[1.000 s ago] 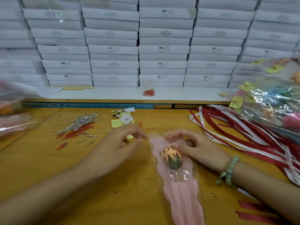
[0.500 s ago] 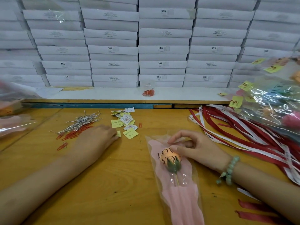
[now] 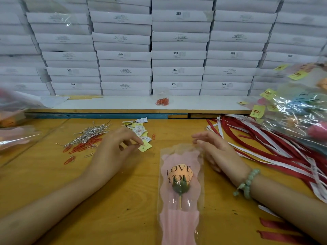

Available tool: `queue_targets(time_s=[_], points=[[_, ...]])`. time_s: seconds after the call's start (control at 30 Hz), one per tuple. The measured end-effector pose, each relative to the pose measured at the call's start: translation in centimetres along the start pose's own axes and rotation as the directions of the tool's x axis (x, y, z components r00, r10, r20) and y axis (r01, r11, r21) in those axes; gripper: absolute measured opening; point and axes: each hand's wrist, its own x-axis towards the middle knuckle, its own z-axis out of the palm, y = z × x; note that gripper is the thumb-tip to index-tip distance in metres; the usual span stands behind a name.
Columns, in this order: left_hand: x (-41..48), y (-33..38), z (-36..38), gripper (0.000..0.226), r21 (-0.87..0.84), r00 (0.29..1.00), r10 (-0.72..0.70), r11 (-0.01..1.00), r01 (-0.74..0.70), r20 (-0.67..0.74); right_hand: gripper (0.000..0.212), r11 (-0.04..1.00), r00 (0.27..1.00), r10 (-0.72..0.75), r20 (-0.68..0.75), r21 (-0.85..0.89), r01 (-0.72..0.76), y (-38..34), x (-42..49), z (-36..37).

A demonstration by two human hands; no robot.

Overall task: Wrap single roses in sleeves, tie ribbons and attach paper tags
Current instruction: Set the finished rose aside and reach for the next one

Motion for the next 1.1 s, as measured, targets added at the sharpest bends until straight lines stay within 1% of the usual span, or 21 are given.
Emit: queue_targets(time_s=[0.03, 0.07, 0.13, 0.17, 0.23, 0.33, 0.37, 0.4, 0.47, 0.57, 0.67, 0.73, 0.8, 0.87, 1.0, 1.1], points=[[0.0, 0.4, 0.4, 0.02, -0.166, 0.997, -0.075, 0.983, 0.077, 0.019, 0.015, 0.996, 0.997, 0.067, -0.027, 0.068, -0.065, 0.0, 0.3, 0.0], [-0.1, 0.8, 0.8, 0.023, -0.289, 0.99, -0.124, 0.947, 0.137, 0.065, 0.015, 0.983, 0.99, 0.132, -0.044, 0.136, -0.124, 0.0, 0.7, 0.1], [-0.5, 1.6, 1.3, 0.029, -0.426, 0.976, -0.134, 0.883, 0.197, 0.174, 0.016, 0.954, 0.97, 0.234, -0.062, 0.205, -0.217, -0.2, 1.3, 0.1], [-0.7, 1.8, 1.4, 0.031, -0.468, 0.968, -0.125, 0.857, 0.215, 0.216, 0.017, 0.945, 0.962, 0.267, -0.061, 0.211, -0.249, -0.3, 1.7, 0.2], [-0.8, 1.6, 1.4, 0.029, -0.531, 0.958, -0.134, 0.809, 0.253, 0.252, 0.019, 0.928, 0.947, 0.318, -0.046, 0.217, -0.301, -0.6, 2.5, 0.5], [-0.6, 1.1, 1.4, 0.014, -0.57, 0.936, -0.18, 0.753, 0.329, 0.302, 0.02, 0.896, 0.918, 0.395, -0.042, 0.239, -0.374, -1.0, 3.8, 0.9], [-0.6, 1.0, 1.5, 0.008, -0.576, 0.926, -0.198, 0.736, 0.356, 0.32, 0.019, 0.892, 0.912, 0.407, -0.057, 0.238, -0.383, -1.1, 4.2, 1.2], [-0.5, 0.8, 1.6, 0.006, -0.575, 0.919, -0.215, 0.726, 0.377, 0.33, 0.019, 0.897, 0.91, 0.406, -0.083, 0.225, -0.38, -1.1, 4.5, 1.4], [-0.4, 0.3, 1.9, 0.013, -0.558, 0.908, -0.249, 0.724, 0.405, 0.336, 0.019, 0.93, 0.922, 0.356, -0.153, 0.152, -0.334, -1.1, 4.8, 2.0], [-0.2, -0.2, 1.8, 0.023, -0.522, 0.889, -0.306, 0.725, 0.449, 0.34, 0.021, 0.979, 0.952, 0.204, -0.229, 0.041, -0.199, -0.8, 4.6, 2.7], [-0.1, -0.2, 1.9, 0.033, -0.514, 0.877, -0.361, 0.711, 0.48, 0.318, 0.018, 0.994, 0.959, 0.111, -0.261, 0.027, -0.107, -0.6, 4.3, 3.0], [0.2, -0.1, 2.2, 0.032, -0.508, 0.863, -0.41, 0.697, 0.505, 0.295, 0.016, 0.997, 0.961, 0.07, -0.269, 0.011, -0.07, -0.5, 4.3, 3.2], [0.6, 0.2, 2.7, 0.027, -0.527, 0.845, -0.452, 0.662, 0.532, 0.285, 0.016, 1.0, 0.967, 0.024, -0.252, -0.001, -0.025, -0.5, 4.3, 3.5], [0.9, 0.7, 3.4, 0.022, -0.554, 0.844, -0.457, 0.64, 0.532, 0.282, 0.015, 1.0, 0.976, -0.024, -0.217, -0.001, 0.025, -0.6, 4.2, 3.8], [1.7, 2.0, 5.0, 0.022, -0.578, 0.87, -0.42, 0.654, 0.488, 0.26, 0.012, 0.991, 0.975, -0.13, -0.181, -0.044, 0.124, -0.8, 3.8, 4.0], [2.0, 2.4, 5.6, 0.02, -0.588, 0.895, -0.396, 0.681, 0.437, 0.206, 0.009, 0.974, 0.972, -0.217, -0.095, -0.092, 0.209, -0.9, 3.4, 4.1]])
